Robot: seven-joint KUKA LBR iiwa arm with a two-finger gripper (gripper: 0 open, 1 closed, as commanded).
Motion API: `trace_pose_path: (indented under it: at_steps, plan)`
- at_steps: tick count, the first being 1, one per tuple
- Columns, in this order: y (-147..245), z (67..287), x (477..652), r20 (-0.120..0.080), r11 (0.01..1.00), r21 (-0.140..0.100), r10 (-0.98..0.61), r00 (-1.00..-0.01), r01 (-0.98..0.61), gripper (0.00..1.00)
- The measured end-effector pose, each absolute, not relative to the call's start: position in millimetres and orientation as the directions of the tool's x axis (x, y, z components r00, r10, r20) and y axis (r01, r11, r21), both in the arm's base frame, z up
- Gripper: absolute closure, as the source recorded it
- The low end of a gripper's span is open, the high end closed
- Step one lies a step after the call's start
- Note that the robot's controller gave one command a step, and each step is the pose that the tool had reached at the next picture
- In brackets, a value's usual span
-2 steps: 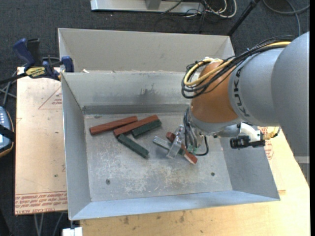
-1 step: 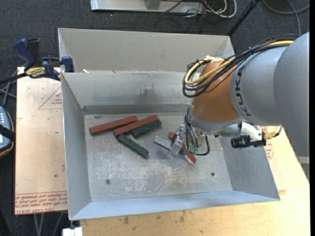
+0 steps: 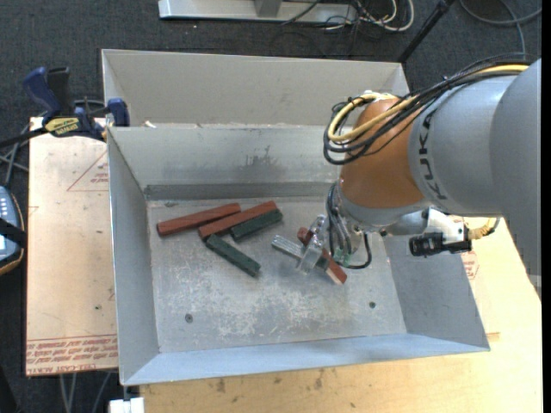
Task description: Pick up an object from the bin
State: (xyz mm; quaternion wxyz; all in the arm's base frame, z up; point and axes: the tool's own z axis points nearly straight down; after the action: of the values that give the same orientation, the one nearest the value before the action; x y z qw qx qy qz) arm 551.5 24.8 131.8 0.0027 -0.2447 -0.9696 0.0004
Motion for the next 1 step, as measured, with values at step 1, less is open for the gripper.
trace_pose_path:
  at_steps: [1]
  plan:
    - [24.9,149.8,552.6,0.002,0.88,0.0,0.474,-0.88,0.474,1.0]
